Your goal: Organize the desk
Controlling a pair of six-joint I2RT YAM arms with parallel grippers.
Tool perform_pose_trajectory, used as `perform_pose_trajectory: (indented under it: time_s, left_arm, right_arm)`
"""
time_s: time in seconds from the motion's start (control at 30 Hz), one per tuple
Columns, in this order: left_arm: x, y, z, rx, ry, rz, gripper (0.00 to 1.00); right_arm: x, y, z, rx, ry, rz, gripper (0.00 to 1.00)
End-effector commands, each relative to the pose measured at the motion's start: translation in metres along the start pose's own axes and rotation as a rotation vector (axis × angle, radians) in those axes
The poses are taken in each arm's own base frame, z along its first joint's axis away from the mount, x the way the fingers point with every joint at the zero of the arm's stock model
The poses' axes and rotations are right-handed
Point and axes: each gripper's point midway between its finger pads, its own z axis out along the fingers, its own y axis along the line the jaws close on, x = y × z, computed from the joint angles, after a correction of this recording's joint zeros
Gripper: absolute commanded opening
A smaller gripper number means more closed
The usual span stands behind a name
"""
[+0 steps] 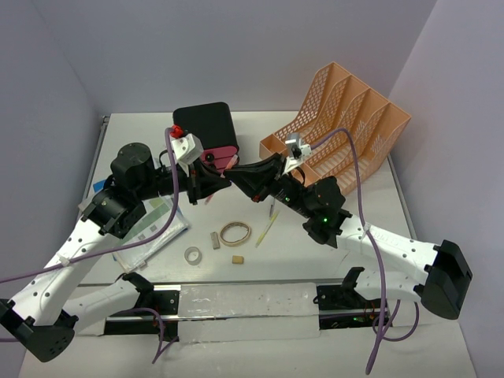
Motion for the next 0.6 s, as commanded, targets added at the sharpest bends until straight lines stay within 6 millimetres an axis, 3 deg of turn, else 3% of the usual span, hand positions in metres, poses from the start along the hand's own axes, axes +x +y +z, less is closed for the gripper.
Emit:
perform_pose_trajectory:
  time_s: [0.0,0.13,0.17,0.37,0.57]
  left_arm:
    - [-0.013,0.011,-0.002,-0.066,-0.047,0.018,0.0]
    - [-0.014,0.013,-0.004,-0.088,-0.05,0.011,0.0]
    - [-0.013,0.013,-0.004,-0.089,-0.048,0.012,0.0]
    - [-0.01,0.013,-0.003,-0.085,-0.044,0.015,0.0]
    - [-0.009,0.011,-0.002,-0.068,-0.042,0.013,0.0]
  right_arm:
    - [-0.02,0.017,0.006,-0.052,-0.041,-0.018,0.18]
    - [-0.018,0.012,0.001,-0.018,-0.014,-0.048,0.64]
    - [-0.02,0.012,0.0,-0.01,-0.014,-0.057,0.71]
    - [-0.054,0.017,-0.005,0.035,-0.067,-0.149,0.75]
    - [-0.082,0.012,0.003,0.102,-0.112,-0.19,0.71]
